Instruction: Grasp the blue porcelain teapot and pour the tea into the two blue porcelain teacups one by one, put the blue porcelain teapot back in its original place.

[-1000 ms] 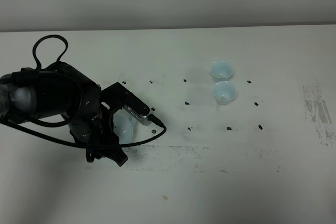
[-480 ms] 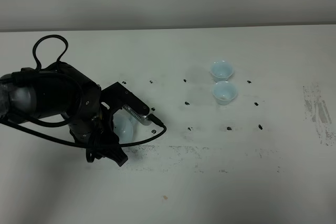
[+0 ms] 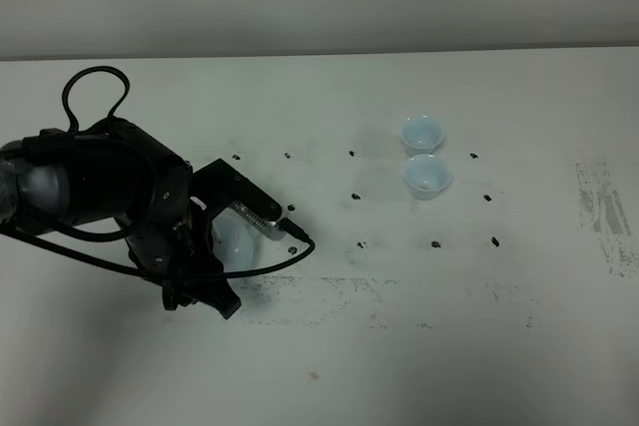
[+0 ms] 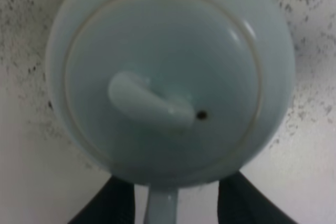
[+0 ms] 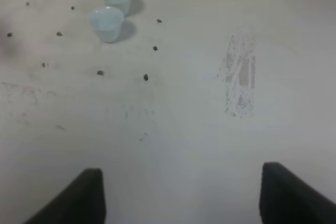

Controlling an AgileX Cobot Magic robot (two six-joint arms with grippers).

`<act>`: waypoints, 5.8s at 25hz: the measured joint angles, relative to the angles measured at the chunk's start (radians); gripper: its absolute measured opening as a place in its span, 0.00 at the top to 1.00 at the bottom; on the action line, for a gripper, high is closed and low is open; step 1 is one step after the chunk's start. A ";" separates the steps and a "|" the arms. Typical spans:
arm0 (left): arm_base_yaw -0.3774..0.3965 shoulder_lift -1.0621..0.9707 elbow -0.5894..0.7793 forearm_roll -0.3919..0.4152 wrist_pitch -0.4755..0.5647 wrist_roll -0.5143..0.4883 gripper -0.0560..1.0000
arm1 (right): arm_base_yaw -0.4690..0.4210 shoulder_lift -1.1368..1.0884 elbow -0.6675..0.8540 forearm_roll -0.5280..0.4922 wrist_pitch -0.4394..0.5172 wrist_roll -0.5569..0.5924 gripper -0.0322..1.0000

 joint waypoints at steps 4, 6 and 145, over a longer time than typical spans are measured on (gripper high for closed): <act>0.000 0.000 0.000 0.000 0.006 -0.003 0.61 | 0.000 0.000 0.000 0.000 0.000 0.000 0.40; 0.000 0.001 0.000 0.000 0.006 -0.013 0.61 | 0.000 0.000 0.000 0.000 0.000 0.000 0.40; 0.010 -0.017 -0.029 0.000 -0.042 -0.056 0.90 | 0.000 0.000 0.000 0.000 0.000 0.000 0.40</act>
